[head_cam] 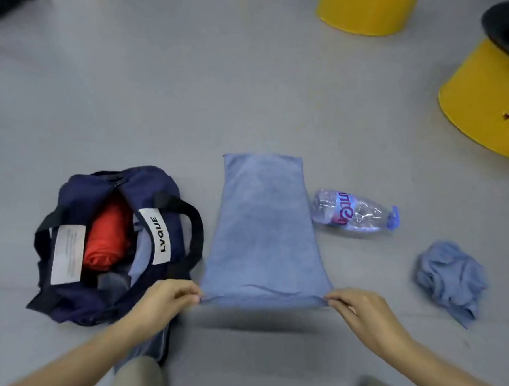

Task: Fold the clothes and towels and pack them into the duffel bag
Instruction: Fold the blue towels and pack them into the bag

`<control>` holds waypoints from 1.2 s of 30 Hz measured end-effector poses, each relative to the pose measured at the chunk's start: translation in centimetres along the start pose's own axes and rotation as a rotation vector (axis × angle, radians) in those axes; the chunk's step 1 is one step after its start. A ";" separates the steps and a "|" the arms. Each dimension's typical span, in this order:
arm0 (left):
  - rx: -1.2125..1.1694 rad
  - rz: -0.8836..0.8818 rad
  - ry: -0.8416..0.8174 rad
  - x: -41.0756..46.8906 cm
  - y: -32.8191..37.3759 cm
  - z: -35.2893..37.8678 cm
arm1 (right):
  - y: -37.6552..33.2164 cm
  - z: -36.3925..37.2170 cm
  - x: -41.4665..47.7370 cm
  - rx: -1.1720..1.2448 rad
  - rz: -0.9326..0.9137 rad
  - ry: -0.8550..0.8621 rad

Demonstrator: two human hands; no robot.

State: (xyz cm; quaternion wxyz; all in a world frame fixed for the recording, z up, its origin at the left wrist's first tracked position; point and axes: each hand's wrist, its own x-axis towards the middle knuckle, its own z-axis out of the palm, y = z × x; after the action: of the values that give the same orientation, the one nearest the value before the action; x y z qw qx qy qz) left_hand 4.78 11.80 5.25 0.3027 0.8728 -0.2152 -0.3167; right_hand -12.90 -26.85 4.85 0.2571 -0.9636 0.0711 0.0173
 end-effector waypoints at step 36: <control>0.484 0.141 0.114 28.8 7.0 -3.5 | 0.2 1.0 30.6 0.019 0.116 -0.184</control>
State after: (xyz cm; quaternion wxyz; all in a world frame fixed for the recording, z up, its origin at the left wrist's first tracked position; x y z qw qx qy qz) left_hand 26.22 -8.28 -0.11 0.1180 0.9190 -0.3278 -0.1844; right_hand 17.35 -30.43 1.74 0.2704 -0.9497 0.1030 0.1200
